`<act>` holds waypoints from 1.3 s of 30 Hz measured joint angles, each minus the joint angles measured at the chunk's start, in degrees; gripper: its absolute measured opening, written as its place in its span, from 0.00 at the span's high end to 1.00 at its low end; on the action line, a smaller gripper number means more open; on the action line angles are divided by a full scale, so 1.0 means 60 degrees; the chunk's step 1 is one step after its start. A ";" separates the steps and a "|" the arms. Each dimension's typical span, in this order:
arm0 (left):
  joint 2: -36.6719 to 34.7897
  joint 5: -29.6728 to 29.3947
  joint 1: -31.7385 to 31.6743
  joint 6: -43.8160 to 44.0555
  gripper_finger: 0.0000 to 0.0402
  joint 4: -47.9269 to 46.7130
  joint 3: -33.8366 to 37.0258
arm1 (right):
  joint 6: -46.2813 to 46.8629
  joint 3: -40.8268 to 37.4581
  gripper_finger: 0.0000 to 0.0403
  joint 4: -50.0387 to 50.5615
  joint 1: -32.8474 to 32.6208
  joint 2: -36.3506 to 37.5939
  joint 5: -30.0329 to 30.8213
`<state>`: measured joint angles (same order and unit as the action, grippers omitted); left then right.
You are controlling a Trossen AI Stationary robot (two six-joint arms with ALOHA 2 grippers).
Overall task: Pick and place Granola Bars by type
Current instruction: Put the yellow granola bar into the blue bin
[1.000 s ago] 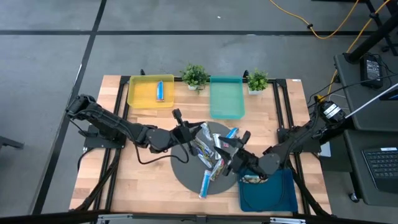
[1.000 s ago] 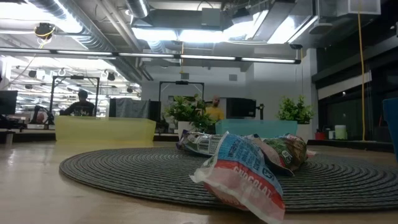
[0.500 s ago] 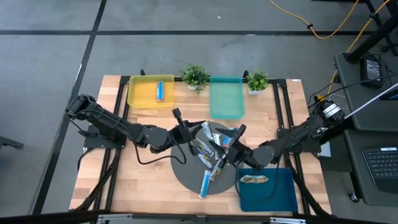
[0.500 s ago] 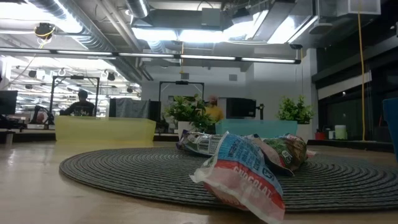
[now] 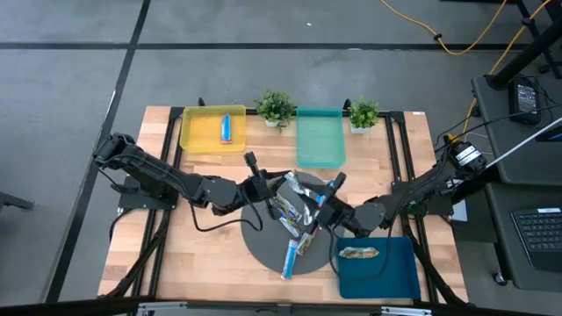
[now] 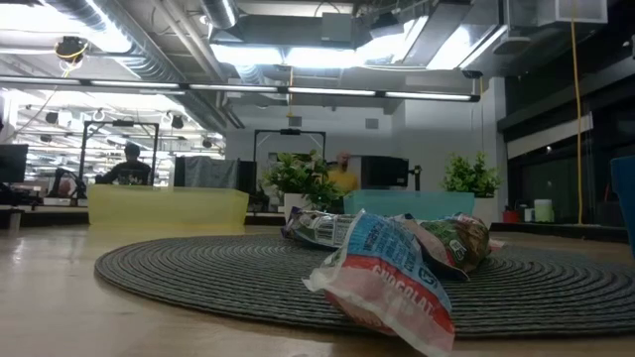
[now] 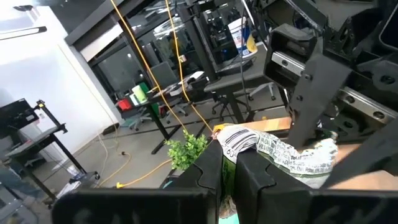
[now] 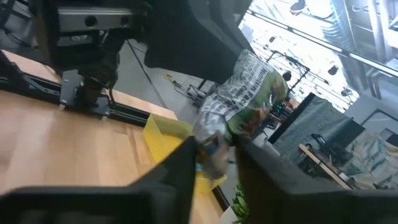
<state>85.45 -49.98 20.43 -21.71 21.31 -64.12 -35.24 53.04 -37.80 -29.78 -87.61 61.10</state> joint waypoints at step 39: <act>-0.0102 -0.5073 0.1513 -0.0973 0.43 -0.0229 0.0000 | -0.2530 -0.0011 0.95 -0.0554 -0.0773 0.0004 0.2353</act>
<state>84.84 -80.41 29.50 -27.55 19.93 -64.12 -50.42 52.97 -41.13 -34.42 -87.59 75.22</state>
